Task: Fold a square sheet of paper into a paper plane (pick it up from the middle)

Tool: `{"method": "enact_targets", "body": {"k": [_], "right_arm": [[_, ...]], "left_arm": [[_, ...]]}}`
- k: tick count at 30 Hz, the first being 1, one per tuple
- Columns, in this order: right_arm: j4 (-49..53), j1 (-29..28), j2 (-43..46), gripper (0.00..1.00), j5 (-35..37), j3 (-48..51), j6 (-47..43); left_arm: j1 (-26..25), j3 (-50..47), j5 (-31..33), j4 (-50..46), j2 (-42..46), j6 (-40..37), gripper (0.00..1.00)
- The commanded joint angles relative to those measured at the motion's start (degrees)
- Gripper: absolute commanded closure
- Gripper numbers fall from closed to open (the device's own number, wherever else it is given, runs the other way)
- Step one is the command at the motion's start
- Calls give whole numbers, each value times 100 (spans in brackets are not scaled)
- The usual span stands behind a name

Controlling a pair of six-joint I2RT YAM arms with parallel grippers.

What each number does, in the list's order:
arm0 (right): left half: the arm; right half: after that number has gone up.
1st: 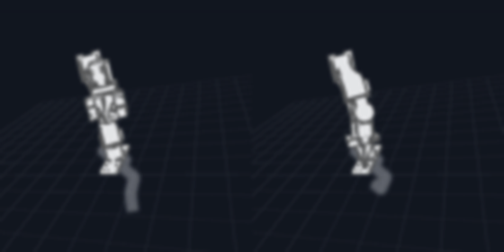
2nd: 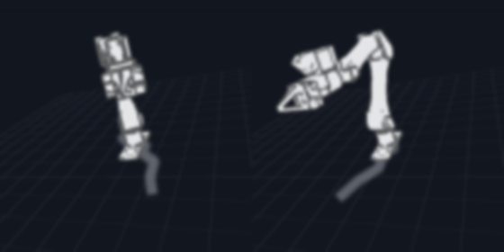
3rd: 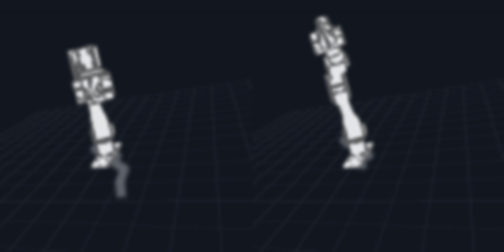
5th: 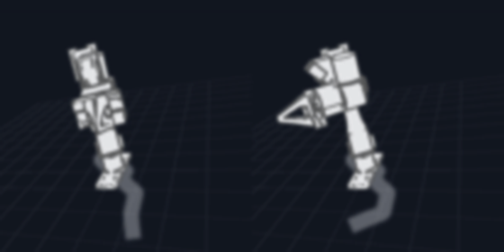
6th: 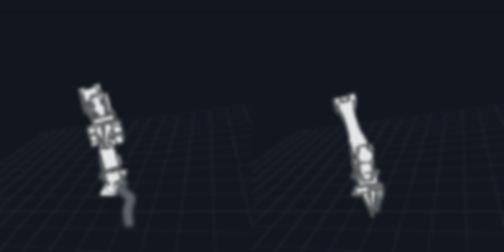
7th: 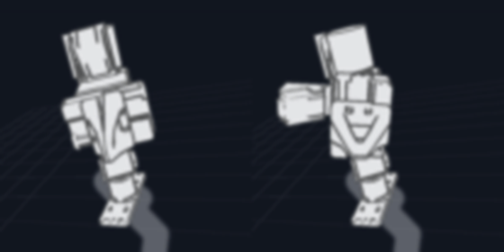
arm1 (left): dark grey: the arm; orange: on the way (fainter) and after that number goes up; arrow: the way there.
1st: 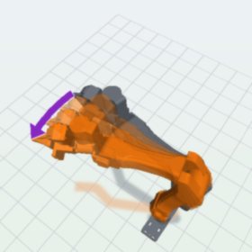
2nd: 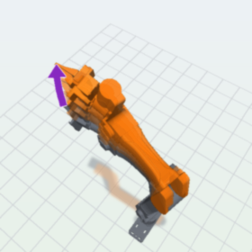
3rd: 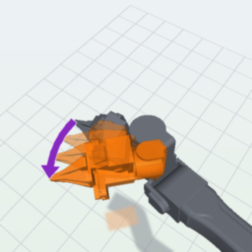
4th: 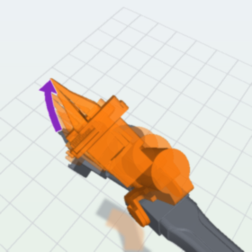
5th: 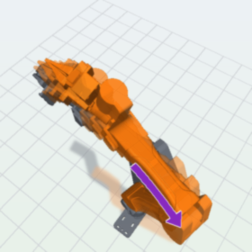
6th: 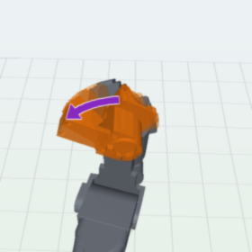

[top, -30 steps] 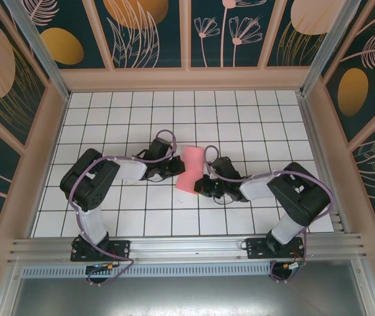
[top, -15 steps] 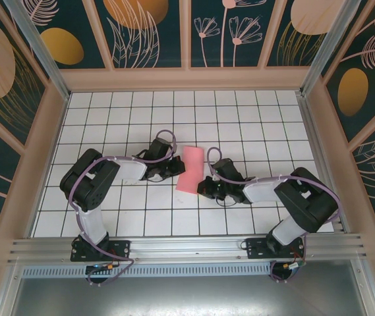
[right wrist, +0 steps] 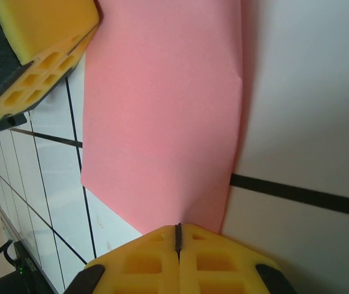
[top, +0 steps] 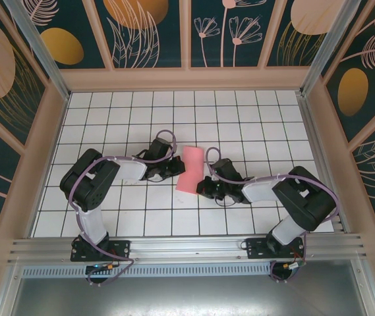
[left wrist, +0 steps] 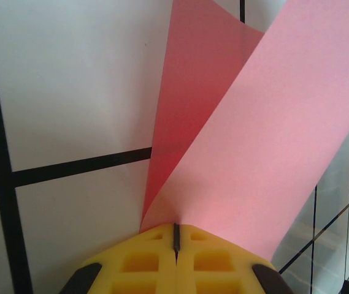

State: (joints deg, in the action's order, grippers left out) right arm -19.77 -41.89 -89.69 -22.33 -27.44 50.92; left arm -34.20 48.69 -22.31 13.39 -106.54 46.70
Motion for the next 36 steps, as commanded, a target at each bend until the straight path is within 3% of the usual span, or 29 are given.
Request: {"method": "enact_targets", "body": {"k": [1,9,19,26,30,36], "right_arm": [[582,-57,243,96,23,129,-174],[-14,-38,304,95,-254,-5,-66],[69,-65,-36,95,-158,394,-23],[390,346,451,95,-95,-468,-323],[86,825,32,95,-396,-844,-466],[-8,1023,-774,95,-702,-1350,-700]], "left_arm": [[-29,-132,110,-603,-31,-125,100],[-29,-175,97,-584,-16,-126,100],[-27,-200,103,-592,27,-143,100],[-34,-218,121,-609,44,-170,100],[-30,-219,97,-583,-13,-170,100],[-30,-222,105,-592,-30,-169,100]]}}
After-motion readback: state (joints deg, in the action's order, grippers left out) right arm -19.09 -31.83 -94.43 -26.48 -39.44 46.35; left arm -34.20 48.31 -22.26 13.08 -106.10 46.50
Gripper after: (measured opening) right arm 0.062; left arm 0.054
